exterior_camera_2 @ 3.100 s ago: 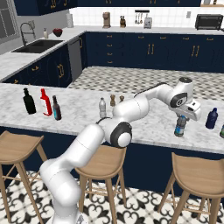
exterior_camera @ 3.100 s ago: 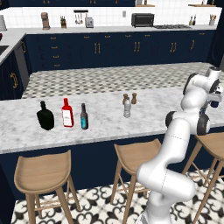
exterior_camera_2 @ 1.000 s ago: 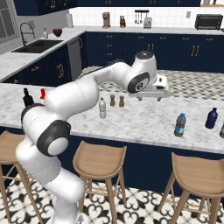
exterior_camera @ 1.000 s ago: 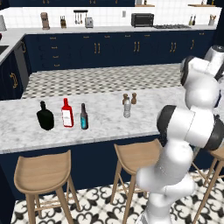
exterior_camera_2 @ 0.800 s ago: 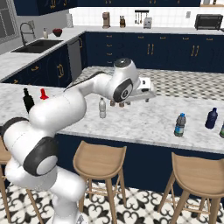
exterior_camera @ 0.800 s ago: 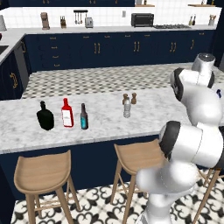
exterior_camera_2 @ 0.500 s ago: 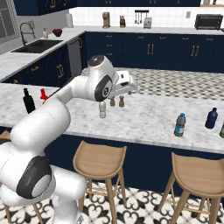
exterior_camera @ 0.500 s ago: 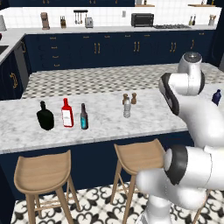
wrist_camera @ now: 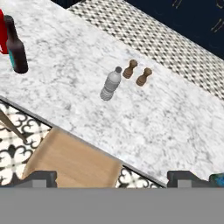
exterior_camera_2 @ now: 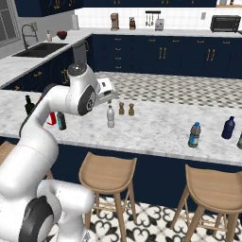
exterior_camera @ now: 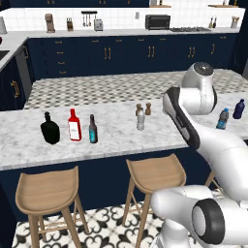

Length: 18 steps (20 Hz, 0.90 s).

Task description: Move the plastic bottles in the middle to the plastics group, and the glass bottles in the middle to the glass group.

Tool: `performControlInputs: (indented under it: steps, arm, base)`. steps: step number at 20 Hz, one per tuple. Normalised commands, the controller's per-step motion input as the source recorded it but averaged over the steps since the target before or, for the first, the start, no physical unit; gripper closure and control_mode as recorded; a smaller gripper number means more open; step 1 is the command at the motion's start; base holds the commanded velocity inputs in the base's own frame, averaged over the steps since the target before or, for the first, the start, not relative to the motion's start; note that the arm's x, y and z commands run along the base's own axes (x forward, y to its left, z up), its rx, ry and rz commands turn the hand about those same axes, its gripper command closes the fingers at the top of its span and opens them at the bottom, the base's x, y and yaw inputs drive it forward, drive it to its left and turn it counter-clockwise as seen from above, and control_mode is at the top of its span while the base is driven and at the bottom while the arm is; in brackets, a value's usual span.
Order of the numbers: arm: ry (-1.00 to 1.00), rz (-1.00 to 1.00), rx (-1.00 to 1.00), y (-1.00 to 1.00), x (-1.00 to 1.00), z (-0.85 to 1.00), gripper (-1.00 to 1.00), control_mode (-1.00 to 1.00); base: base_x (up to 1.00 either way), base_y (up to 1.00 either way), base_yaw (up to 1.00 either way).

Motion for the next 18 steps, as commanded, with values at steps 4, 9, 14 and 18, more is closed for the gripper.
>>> performControlInputs:
  steps: [4,9,14,18]
  arm:
    - [0.10,0.01,0.02,0.79,0.00,0.12,-1.00,-1.00]
    - [0.20,-0.16,0.01,0.41,0.08,0.06,-1.00,-1.00]
    - [0.07,-0.27,0.04,-0.14,0.55,-0.05,-1.00,-1.00]
    - [0.01,-0.21,0.12,-0.25,0.48,-0.30,-1.00,-1.00]
  base:
    - [0.00,0.00,0.00]
    - [0.00,0.00,0.00]
    - [0.00,0.00,0.00]
    - [0.00,0.00,0.00]
